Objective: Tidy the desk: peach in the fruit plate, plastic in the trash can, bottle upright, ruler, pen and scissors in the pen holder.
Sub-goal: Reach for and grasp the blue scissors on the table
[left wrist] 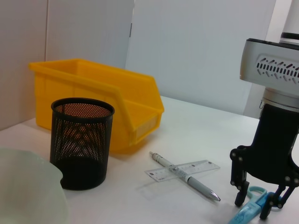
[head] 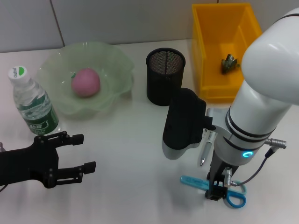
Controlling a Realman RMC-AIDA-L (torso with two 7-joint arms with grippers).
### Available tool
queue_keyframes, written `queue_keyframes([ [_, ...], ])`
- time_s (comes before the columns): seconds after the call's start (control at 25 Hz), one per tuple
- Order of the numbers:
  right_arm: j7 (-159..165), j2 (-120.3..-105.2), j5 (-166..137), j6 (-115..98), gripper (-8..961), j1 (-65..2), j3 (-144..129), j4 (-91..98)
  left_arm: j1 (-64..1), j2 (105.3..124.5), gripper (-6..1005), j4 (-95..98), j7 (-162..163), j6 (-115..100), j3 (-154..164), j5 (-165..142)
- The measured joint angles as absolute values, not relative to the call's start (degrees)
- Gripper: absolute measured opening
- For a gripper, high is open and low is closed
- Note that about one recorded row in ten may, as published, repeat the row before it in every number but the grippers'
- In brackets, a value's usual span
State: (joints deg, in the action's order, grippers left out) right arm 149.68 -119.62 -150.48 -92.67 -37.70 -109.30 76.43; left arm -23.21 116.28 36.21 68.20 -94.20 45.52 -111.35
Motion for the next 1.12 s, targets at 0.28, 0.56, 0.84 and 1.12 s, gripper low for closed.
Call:
queue_keyframes([
  [0.28,149.67,-119.62,-150.48,-92.63,356,-37.70,-109.34,76.47,-23.21,116.28,815,36.21,68.21,-94.12,45.52,-111.35],
  [0.56,149.67,-119.62,-150.47,-92.63,333,-37.70,-109.34,76.31,-23.20,116.28,815,36.21,68.21,-94.12,45.53,-111.30],
  [0.84,149.67,-119.59,-150.48,-92.68,324,-37.70,-109.33,76.45,-23.21,116.19,815,36.21,68.20,-94.13,45.52,-111.22],
  [1.12,149.67,-119.54,-150.89,-92.87,276,-37.71,-109.41,76.49,-23.29,116.11,815,36.21,68.20,-94.13,45.53,-111.13],
])
